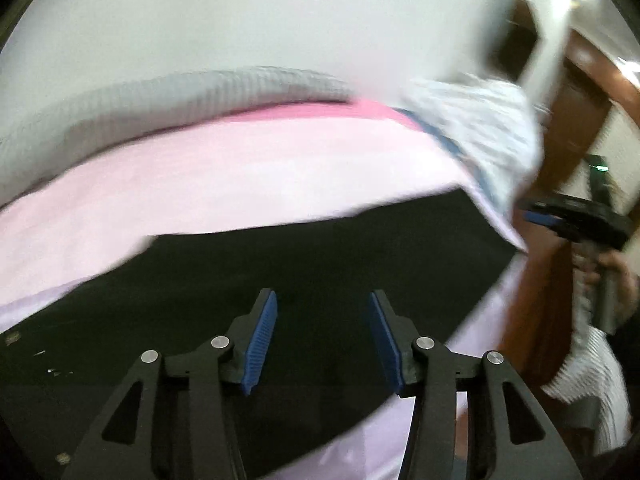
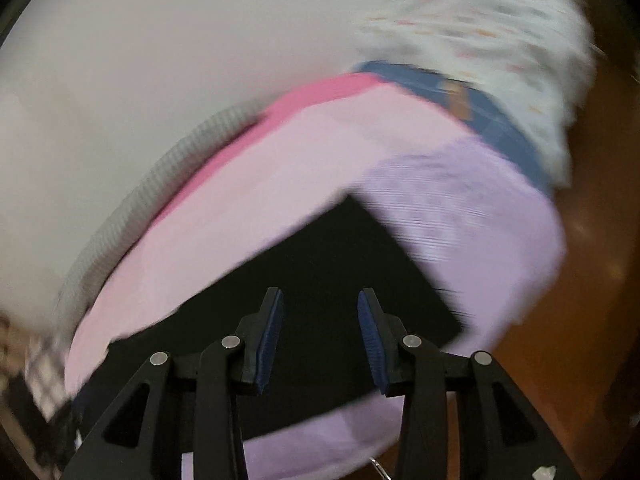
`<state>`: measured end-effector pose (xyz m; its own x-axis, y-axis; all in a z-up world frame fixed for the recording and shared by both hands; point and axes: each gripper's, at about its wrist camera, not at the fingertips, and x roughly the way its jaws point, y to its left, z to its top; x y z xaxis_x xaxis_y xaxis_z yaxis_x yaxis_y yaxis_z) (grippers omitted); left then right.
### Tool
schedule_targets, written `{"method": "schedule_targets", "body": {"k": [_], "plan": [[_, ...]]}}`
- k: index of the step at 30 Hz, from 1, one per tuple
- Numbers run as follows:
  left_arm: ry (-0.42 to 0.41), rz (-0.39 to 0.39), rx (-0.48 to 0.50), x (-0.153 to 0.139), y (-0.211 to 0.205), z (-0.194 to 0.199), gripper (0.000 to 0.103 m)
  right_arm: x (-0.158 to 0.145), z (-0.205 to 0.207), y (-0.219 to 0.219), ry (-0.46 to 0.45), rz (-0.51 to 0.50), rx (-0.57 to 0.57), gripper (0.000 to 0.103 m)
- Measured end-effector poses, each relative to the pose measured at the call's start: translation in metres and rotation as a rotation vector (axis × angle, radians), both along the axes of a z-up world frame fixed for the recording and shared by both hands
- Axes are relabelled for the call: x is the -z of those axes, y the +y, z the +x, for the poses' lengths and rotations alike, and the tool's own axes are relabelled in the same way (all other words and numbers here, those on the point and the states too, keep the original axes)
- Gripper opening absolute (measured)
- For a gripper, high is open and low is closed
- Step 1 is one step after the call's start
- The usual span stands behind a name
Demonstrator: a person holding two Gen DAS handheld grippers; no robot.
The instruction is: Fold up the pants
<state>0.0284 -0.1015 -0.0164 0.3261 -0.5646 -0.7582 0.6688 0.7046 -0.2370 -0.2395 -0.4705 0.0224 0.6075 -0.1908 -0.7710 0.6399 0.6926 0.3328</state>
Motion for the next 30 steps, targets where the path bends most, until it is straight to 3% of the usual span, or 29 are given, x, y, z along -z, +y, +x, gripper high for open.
{"method": "schedule_targets", "body": {"k": [6,14,20,26,27,28,30], "plan": [[0.013,0.085,-0.232,0.02,0.078,0.027,0.049,0.011,0.121,0.081,0.032,0.014,-0.37,0.037],[0.049,0.147,-0.398,0.048,0.138,0.039,0.049,0.039,0.248,0.203,0.094,0.056,-0.789,0.037],[0.092,0.132,-0.442,0.064,0.167,0.039,0.049,0.068,0.307,0.265,0.172,0.056,-0.968,0.037],[0.097,0.12,-0.428,0.072,0.178,0.03,0.049,0.093,0.338,0.291,0.245,0.096,-1.065,0.037],[0.099,0.12,-0.425,0.074,0.18,0.03,0.049,0.097,0.341,0.295,0.256,0.097,-1.081,0.033],[0.101,0.118,-0.424,0.074,0.18,0.029,0.049,0.1,0.342,0.299,0.263,0.101,-1.097,0.014],[0.113,0.107,-0.424,0.076,0.183,0.03,0.049,0.096,0.344,0.303,0.244,0.062,-1.107,0.01]]}}
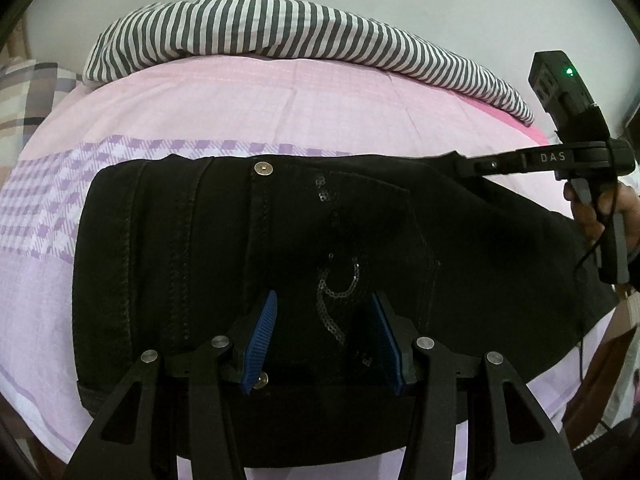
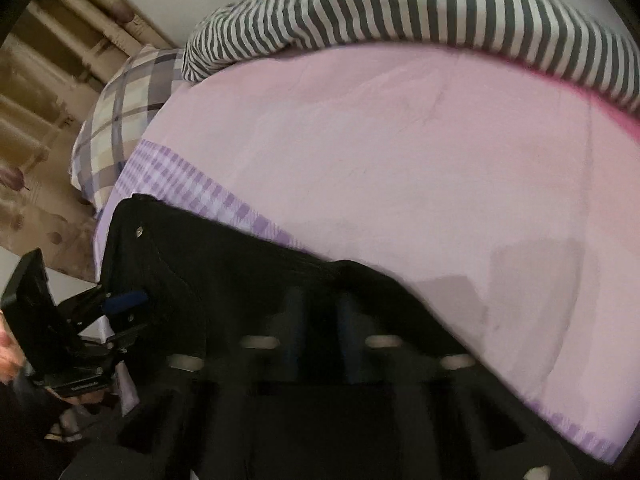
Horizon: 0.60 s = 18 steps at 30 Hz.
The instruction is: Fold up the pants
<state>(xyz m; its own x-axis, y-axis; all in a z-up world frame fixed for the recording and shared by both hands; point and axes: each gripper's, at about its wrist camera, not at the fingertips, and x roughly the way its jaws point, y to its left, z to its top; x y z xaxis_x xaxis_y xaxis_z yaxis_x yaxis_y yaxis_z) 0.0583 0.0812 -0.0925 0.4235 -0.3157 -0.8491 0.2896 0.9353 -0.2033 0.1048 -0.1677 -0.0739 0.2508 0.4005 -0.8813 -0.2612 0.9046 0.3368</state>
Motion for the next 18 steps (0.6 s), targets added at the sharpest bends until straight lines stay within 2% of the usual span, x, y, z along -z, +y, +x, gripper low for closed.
{"method": "schedule_targets", "body": {"k": [4,6,12,15,18], "plan": [[0.007,-0.01,-0.008,-0.001,0.001,0.001,0.049,-0.007,0.004,-0.004,-0.051,-0.018,0.033,0.005],[0.0,0.005,0.002,0.0,0.0,-0.001,0.049,-0.002,0.009,-0.005,-0.059,-0.022,0.075,0.005],[-0.022,0.061,0.047,0.004,-0.004,-0.012,0.049,0.007,0.016,-0.001,-0.071,-0.067,0.109,0.005],[-0.034,0.103,0.055,0.003,-0.01,-0.015,0.049,0.004,0.015,-0.001,-0.064,-0.066,0.112,0.015],[-0.02,0.082,0.026,-0.003,-0.009,-0.014,0.049,-0.016,0.005,-0.018,-0.091,-0.018,0.19,0.018]]}}
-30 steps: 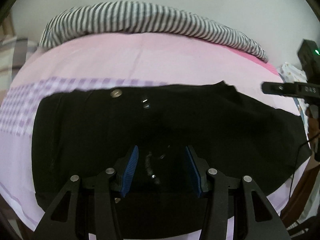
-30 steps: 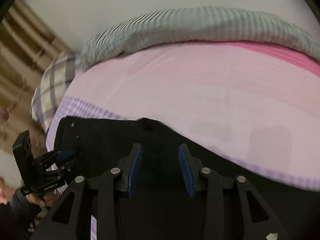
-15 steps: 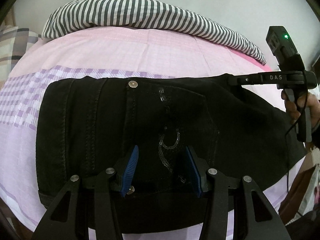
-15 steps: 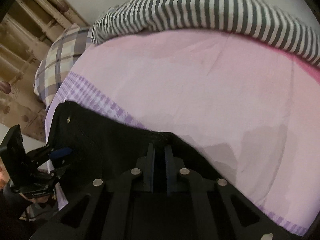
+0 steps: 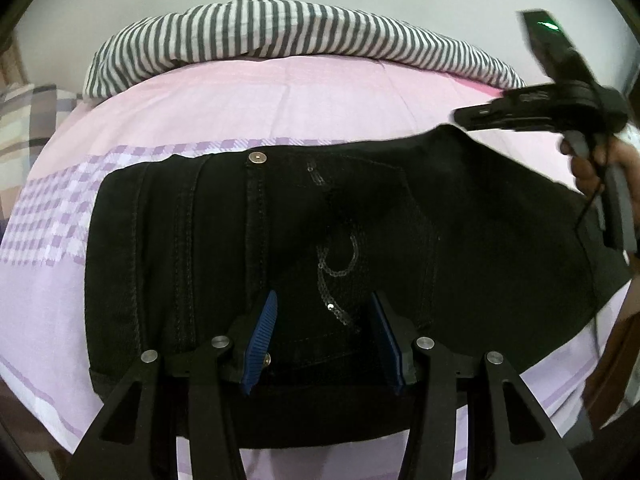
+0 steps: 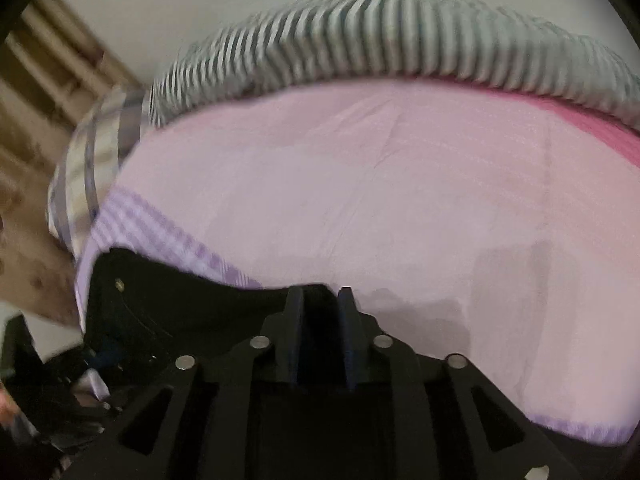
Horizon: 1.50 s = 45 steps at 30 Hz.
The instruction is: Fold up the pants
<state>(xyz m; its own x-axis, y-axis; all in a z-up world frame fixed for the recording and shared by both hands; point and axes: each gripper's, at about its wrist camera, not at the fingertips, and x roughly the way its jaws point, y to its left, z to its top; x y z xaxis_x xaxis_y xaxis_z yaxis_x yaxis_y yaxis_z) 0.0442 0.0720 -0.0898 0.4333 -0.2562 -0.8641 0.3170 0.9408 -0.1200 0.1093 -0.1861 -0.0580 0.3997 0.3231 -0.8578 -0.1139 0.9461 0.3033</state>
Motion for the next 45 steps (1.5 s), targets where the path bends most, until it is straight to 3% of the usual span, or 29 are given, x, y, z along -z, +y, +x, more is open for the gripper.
{"method": "schedule_targets", "body": {"k": [5,9,12,19,25,30,35,39,45], "plan": [[-0.024,-0.065,0.021,-0.012,-0.004,-0.005,0.049,-0.022,-0.041,-0.035,-0.037,0.005,0.085,0.018],[0.026,-0.015,0.072,0.0,-0.017,-0.012,0.049,0.002,-0.068,-0.056,0.031,-0.011,0.163,0.019],[0.003,0.04,0.097,0.002,-0.022,-0.02,0.049,0.018,-0.09,-0.073,0.061,-0.01,0.23,0.017],[0.006,0.088,0.078,0.001,-0.024,-0.023,0.05,0.017,-0.153,-0.134,0.048,0.04,0.397,0.017],[0.004,-0.018,0.053,-0.018,-0.032,-0.022,0.05,-0.008,-0.234,-0.197,-0.025,0.087,0.597,0.023],[-0.041,-0.052,0.131,-0.035,-0.073,-0.025,0.053,-0.026,-0.331,-0.256,-0.091,0.132,0.829,0.025],[-0.04,-0.063,0.242,-0.038,-0.125,-0.03,0.054,-0.022,-0.407,-0.299,-0.118,0.188,1.025,0.025],[-0.036,-0.064,0.327,-0.037,-0.166,-0.037,0.054,-0.013,-0.436,-0.318,-0.13,0.23,1.106,0.025],[0.002,-0.055,0.399,-0.029,-0.208,-0.045,0.054,0.003,-0.446,-0.334,-0.141,0.28,1.15,0.025]]}}
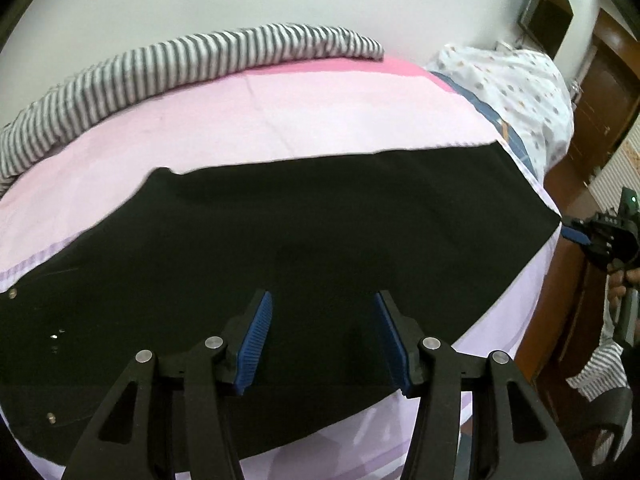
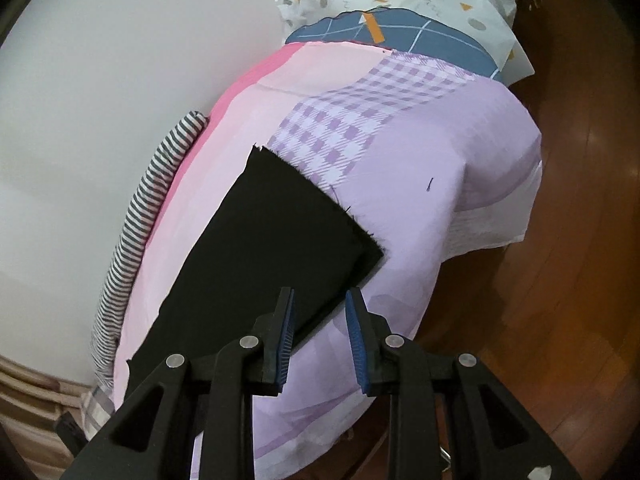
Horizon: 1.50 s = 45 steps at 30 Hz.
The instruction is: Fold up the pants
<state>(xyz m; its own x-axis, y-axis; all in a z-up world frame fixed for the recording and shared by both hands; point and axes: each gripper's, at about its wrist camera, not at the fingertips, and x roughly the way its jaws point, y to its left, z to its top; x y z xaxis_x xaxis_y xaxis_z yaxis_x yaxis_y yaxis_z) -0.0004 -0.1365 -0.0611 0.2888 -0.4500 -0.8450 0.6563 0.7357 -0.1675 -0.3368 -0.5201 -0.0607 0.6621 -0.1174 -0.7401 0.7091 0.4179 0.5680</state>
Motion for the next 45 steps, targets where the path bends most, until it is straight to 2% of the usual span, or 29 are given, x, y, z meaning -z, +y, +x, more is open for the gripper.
{"method": "schedule_targets", "body": {"k": [9,17,18,19,21,28,32,37,41,45], "plan": [[0.035,0.03,0.043,0.01,-0.021,-0.009,0.054,0.013,0.001,-0.013,-0.012,0.03,0.028,0.025],[0.066,0.053,0.06,0.019,-0.028,-0.013,0.054,0.015,0.011,-0.024,-0.028,0.012,0.027,0.024],[0.068,0.056,0.063,0.02,-0.029,-0.013,0.054,0.014,0.014,-0.024,-0.024,0.007,0.024,0.022],[0.069,0.059,0.066,0.021,-0.03,-0.014,0.054,0.014,0.016,-0.025,-0.015,0.003,0.021,0.012],[0.074,0.063,0.073,0.025,-0.032,-0.016,0.054,0.014,0.018,-0.025,-0.005,-0.004,0.013,0.01],[0.07,0.069,0.086,0.031,-0.033,-0.017,0.054,-0.02,0.033,-0.007,-0.078,-0.032,-0.037,0.008],[0.097,-0.004,0.032,0.018,-0.015,-0.008,0.054,-0.049,0.072,0.027,-0.112,-0.066,-0.154,0.008],[0.129,-0.117,-0.104,-0.006,0.038,0.014,0.055,-0.066,0.134,0.082,-0.143,-0.075,-0.327,0.009],[0.112,-0.156,-0.204,-0.02,0.083,0.026,0.055,-0.064,0.182,0.138,-0.148,-0.062,-0.475,0.009],[0.119,-0.181,-0.281,-0.021,0.12,0.034,0.055,-0.053,0.223,0.202,-0.135,-0.039,-0.634,0.009]]}}
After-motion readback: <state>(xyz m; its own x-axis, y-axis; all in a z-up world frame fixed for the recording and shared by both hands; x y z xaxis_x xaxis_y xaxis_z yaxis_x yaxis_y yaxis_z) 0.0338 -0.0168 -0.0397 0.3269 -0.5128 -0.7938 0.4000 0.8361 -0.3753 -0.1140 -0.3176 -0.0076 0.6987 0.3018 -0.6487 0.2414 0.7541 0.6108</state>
